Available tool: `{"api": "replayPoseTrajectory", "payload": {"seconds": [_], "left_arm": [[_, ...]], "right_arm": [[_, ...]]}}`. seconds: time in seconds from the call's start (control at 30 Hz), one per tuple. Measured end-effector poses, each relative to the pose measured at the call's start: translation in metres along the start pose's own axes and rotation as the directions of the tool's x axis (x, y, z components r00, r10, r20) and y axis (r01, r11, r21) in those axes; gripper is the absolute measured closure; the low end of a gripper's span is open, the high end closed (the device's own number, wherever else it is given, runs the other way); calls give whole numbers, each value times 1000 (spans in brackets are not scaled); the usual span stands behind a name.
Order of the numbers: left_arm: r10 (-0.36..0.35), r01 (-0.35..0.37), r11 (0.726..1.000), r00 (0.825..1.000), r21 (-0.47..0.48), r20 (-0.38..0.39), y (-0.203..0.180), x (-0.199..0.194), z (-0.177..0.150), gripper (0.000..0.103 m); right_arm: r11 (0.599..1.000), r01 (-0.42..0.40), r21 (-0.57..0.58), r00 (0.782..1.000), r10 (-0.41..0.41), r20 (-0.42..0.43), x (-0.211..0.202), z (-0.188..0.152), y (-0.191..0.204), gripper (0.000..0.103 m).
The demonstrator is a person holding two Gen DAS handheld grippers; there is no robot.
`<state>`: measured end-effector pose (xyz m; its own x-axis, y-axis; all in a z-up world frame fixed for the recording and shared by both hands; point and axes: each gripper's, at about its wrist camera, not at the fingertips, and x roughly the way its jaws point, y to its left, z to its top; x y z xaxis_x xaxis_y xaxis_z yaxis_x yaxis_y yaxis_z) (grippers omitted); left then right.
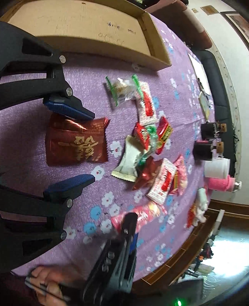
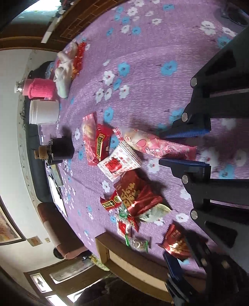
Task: Organize snacks
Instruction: 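Close the left tool on the dark red bag while the right tool grasps the pink candy bar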
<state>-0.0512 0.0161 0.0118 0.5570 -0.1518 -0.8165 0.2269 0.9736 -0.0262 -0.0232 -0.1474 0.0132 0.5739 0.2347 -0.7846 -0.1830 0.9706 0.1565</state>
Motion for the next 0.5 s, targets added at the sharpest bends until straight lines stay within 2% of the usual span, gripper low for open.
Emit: {"api": "replayPoseTrajectory", "payload": {"seconds": [0.1, 0.23, 0.33, 0.37, 0.4, 0.47, 0.5], "left_arm": [[-12, 12, 1000, 1000, -2, 4, 2, -3, 0, 65], [-47, 47, 999, 999, -26, 13, 7, -10, -1, 65], [-76, 77, 996, 997, -51, 26, 11, -18, 0, 65], [-86, 88, 994, 996, -61, 31, 13, -21, 0, 65], [-100, 102, 992, 994, -73, 34, 15, -24, 0, 65], [-118, 121, 989, 992, -82, 39, 15, -27, 1, 65], [-121, 124, 989, 992, -82, 44, 15, -30, 0, 65]], "right_arm": [[999, -33, 18, 999, 33, 1, -5, -4, -4, 84], [999, -37, 17, 999, 37, 10, -10, -7, -5, 84], [1000, -22, 22, 1000, 22, 12, -8, -5, -6, 80], [999, -14, 29, 1000, 14, 11, -6, -3, -7, 72], [999, -11, 36, 1000, 10, 10, -5, -3, -9, 59], [999, 5, 52, 1000, -5, 12, -2, 0, -10, 48], [998, 23, 51, 1000, -24, 9, 1, 3, -10, 48]]}}
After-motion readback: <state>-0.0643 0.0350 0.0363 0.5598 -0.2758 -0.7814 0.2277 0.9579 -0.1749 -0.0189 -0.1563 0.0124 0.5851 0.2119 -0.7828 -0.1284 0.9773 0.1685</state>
